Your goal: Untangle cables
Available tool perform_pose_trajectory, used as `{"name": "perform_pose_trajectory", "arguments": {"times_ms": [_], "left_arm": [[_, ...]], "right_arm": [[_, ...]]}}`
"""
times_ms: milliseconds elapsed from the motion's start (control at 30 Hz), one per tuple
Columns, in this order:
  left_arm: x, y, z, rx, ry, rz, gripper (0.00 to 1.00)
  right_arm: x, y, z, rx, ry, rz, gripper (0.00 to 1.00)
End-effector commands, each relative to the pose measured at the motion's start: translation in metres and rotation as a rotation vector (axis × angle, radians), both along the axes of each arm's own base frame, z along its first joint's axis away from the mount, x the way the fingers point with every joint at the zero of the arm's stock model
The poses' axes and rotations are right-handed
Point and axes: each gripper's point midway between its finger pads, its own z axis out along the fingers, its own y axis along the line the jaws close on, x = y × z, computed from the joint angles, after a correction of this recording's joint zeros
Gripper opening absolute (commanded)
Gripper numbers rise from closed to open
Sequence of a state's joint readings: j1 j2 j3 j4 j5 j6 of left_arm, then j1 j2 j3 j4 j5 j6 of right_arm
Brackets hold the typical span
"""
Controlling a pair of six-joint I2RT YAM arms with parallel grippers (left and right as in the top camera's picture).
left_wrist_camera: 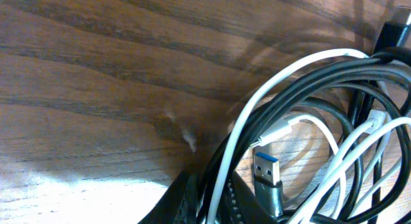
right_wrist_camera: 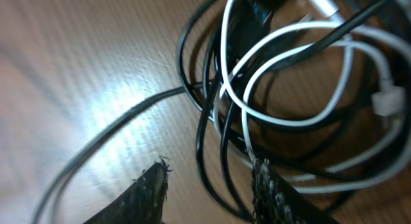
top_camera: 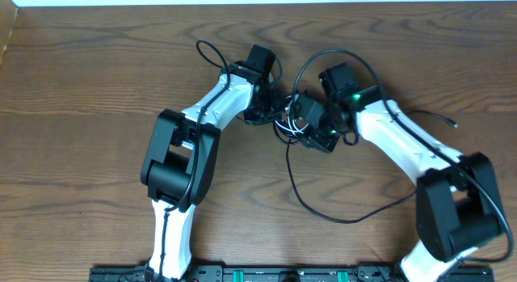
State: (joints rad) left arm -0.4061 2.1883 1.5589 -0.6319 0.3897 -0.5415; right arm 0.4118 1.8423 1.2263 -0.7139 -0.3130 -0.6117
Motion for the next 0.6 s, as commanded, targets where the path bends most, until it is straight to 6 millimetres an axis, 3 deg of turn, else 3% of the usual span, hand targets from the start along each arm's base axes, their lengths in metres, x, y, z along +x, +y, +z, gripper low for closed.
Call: {"name": "perform_pose_trajectory", "arguments": {"times_ms": [0,100,167,233,267,333,367,433,467,500,567], "left_arm": [[-0.0084,0.0173,-0.0334,0.098,0.048,-0.001,0.17],[-0.0084,0.0173,-0.0334,0.098,0.048,-0.001,0.17],[-0.0084,0.0173,-0.0334,0.098,0.048,-0.001,0.17],[-0.0084,0.0173,-0.0334,0.098,0.048,-0.001,0.17],[-0.0084,0.0173,-0.0334,0.098,0.048,-0.001,0.17],[-0.0084,0.0173,-0.0334,0.098,0.048,-0.001,0.17],[-0.0084,0.0173,-0.0334,0.098,0.048,-0.001,0.17],[-0.0084,0.0173,-0.0334,0.098,0.048,-0.001,0.17],[-0.0084,0.0173,-0.0334,0.098,0.048,-0.001,0.17],[-0.0084,0.0173,-0.0334,0.098,0.048,-0.001,0.17],[-0.0084,0.0173,-0.0334,0.098,0.048,-0.001,0.17]], "right_arm": [[-0.0004,-0.0078,-0.0213,-0.065,0.007,0.02,0.37],[-0.0001,-0.0072,-0.0282,-0.069,0.016,0.022,0.32],[0.0002,-0.0073,-0.0285,-0.069,0.016,0.021,0.19],[-0.0007,-0.0053,-0.028,-0.058,0.02,0.023,0.14],[-0.0015,-0.0036,-0.0274,-0.047,0.027,0.018,0.14],[-0.0024,-0.0019,-0.0269,-0.036,0.035,0.01,0.26],[-0.0025,-0.0016,-0.0268,-0.034,0.036,0.011,0.27],[-0.0018,-0.0013,-0.0266,-0.033,0.033,0.012,0.19],[-0.0006,-0.0008,-0.0264,-0.031,0.028,0.012,0.07],[0.0012,0.0,-0.026,-0.028,0.02,0.011,0.01],[0.0039,0.0011,-0.0253,-0.021,0.018,-0.014,0.01]]}}
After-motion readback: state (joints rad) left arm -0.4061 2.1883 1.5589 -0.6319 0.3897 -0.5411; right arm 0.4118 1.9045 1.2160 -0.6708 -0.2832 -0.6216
